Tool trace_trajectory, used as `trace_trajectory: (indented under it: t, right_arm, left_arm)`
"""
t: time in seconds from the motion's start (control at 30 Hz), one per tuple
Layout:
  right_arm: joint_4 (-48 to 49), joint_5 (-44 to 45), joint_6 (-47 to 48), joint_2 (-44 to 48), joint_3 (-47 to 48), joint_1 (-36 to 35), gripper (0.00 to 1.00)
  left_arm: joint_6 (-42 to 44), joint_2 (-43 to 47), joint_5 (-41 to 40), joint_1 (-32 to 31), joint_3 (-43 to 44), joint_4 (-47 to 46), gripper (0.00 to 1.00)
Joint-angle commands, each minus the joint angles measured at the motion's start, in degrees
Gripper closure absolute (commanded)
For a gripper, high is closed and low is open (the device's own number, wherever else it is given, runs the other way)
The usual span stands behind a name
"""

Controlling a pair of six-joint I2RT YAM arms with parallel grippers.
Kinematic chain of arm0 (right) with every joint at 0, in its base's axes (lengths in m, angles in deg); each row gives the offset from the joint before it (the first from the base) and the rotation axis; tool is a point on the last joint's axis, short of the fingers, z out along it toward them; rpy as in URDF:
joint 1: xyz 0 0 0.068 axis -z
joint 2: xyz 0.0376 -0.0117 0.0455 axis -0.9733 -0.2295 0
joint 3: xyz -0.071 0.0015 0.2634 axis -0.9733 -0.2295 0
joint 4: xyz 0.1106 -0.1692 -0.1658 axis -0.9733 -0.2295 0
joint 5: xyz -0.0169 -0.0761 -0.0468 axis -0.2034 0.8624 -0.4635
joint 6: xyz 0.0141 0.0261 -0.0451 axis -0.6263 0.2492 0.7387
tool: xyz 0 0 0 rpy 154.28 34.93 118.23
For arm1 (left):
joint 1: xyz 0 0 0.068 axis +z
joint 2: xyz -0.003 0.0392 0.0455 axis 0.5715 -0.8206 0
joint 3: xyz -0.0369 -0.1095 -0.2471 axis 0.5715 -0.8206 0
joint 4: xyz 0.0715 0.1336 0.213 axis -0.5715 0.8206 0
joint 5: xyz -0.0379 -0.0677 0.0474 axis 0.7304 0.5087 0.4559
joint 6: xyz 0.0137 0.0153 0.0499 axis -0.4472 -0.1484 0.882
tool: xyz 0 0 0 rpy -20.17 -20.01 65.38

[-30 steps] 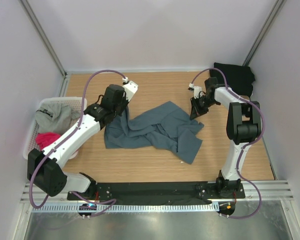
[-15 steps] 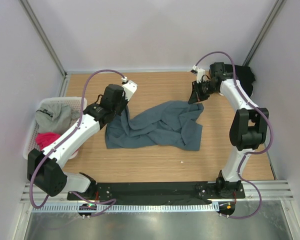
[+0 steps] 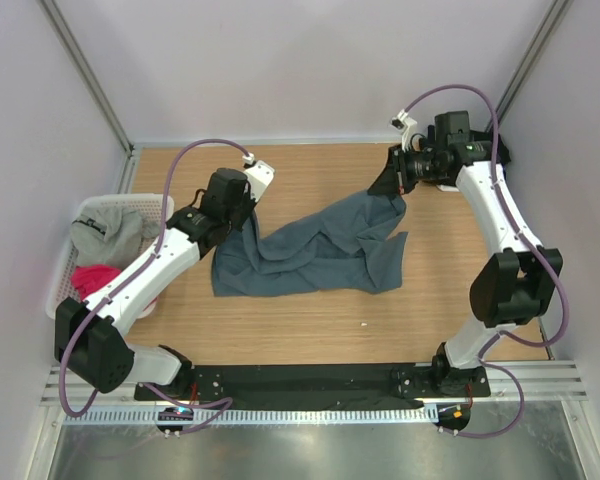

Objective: Fold and stack the t-shirts
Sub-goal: Flatten the tshirt out

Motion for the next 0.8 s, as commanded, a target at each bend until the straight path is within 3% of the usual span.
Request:
trace_trajectory:
  t: [0.0, 0.13, 0.2, 0.23, 0.27, 0.33, 0.37, 0.47, 0.6, 0.77]
  right_arm:
    - [2.2, -7.6, -2.7, 4.4, 2.7, -0.3, 0.98]
    - [6.9, -5.0, -4.4, 4.6, -1.3, -0.6, 0.99]
    - [3.5, -9.5, -3.3, 3.8, 0.7, 0.4, 0.98]
    - [5.0, -11.6, -7.4, 4.1, 0.3, 0.9, 0.99]
    - [11.1, -11.1, -10.7, 5.7, -0.4, 1.0, 0.99]
    - [14.0, -4.6, -12.5, 5.9, -2.1, -0.3, 0.99]
    - [11.2, 1.5, -11.2, 3.6, -1.9, -1.3, 0.99]
    - [4.7, 2.1, -8.7, -4.8, -0.2, -2.9, 0.94]
    - [10.1, 5.2, -11.5, -9.7, -2.8, -3.3, 0.96]
    - [5.9, 4.0, -12.1, -19.9, 5.4, -3.9, 0.97]
  left_arm:
    - [-0.9, 1.1, 0.7, 0.5, 0.1, -2.4, 1.0]
    - [-0.9, 1.5, 0.8, 0.7, -0.2, -2.5, 1.0]
    - [-0.9, 1.7, 0.7, 0.7, -0.2, -2.5, 1.0]
    - [-0.9, 1.9, 0.6, 0.7, -0.2, -2.4, 1.0]
    - [-0.9, 2.0, 0.5, 0.7, -0.2, -2.5, 1.0]
    - [-0.9, 1.9, 0.4, 0.9, -0.2, -2.5, 1.0]
    - [-0.9, 2.0, 0.5, 1.0, 0.0, -2.4, 1.0]
    - [-1.0, 1.9, 0.7, 1.1, 0.1, -2.4, 1.0]
    - [-1.1, 1.8, 1.1, 1.2, -0.2, -2.4, 1.0]
    - [-1.1, 1.2, 1.1, 1.1, 0.1, -2.4, 1.0]
